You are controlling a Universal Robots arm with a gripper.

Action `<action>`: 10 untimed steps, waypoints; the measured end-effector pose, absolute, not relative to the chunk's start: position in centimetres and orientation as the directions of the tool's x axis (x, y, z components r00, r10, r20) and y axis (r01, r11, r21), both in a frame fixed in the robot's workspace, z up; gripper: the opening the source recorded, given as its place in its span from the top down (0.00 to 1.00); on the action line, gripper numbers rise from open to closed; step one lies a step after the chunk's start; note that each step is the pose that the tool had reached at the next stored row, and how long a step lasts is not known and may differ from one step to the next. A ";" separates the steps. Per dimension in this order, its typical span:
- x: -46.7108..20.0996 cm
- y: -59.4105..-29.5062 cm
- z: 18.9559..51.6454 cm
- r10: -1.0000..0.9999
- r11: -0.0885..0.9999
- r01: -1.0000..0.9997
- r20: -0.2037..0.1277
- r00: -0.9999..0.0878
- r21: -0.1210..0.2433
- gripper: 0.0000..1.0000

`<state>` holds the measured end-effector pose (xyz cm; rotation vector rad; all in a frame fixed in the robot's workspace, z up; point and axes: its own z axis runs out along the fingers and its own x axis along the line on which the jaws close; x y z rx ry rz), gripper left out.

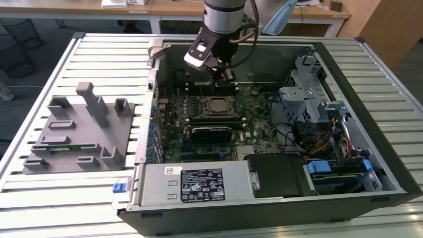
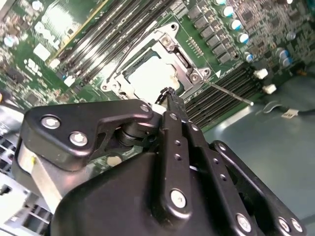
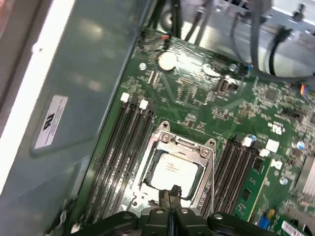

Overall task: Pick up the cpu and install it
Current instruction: 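Install the first cpu locking lever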

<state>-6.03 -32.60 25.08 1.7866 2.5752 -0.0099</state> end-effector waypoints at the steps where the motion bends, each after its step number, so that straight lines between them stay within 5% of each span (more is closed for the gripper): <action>1: -6.0 -32.6 25.1 0.930 0.367 0.930 -0.010 -0.367 -0.001 0.89; 10: -6.0 -32.6 25.0 0.859 0.511 0.859 -0.010 -0.511 -0.001 0.89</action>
